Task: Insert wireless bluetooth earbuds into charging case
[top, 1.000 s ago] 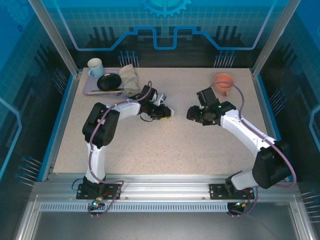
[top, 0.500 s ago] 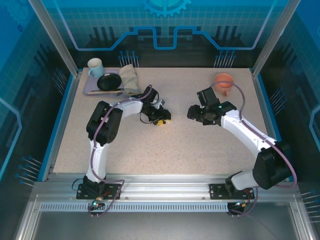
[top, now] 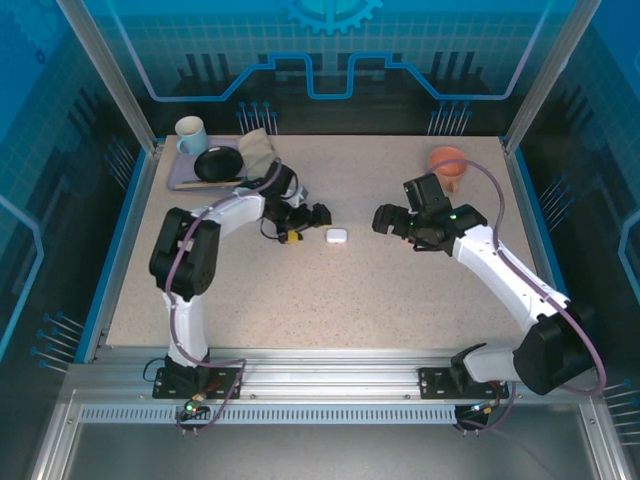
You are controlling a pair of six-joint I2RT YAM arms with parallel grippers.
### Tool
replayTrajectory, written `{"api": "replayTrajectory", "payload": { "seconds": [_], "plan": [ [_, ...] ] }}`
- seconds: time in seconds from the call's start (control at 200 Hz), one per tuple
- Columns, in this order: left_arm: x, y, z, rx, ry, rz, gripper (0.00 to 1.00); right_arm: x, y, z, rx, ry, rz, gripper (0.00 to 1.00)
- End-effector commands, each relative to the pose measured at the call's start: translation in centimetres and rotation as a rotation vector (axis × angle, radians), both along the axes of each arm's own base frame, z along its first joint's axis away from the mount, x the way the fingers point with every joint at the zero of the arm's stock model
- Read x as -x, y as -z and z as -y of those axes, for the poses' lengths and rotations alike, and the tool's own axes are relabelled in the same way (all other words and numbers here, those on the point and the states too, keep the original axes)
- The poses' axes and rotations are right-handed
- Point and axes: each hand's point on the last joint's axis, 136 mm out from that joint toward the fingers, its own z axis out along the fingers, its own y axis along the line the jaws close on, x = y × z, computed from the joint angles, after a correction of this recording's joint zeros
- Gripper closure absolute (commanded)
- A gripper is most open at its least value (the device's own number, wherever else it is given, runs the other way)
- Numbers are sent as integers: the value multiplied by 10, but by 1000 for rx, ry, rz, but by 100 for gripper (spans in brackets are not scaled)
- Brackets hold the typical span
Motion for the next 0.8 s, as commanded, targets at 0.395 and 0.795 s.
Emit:
{"api": "replayTrajectory", "payload": {
  "seconds": [0.395,0.795],
  "plan": [
    [7,-188,-123,-427,-201,862,1,-29,-53,98,386,198,321,0],
    [26,-153,-176,-734,-227,1138,1,-48,13,138,530,173,337,0]
  ]
}}
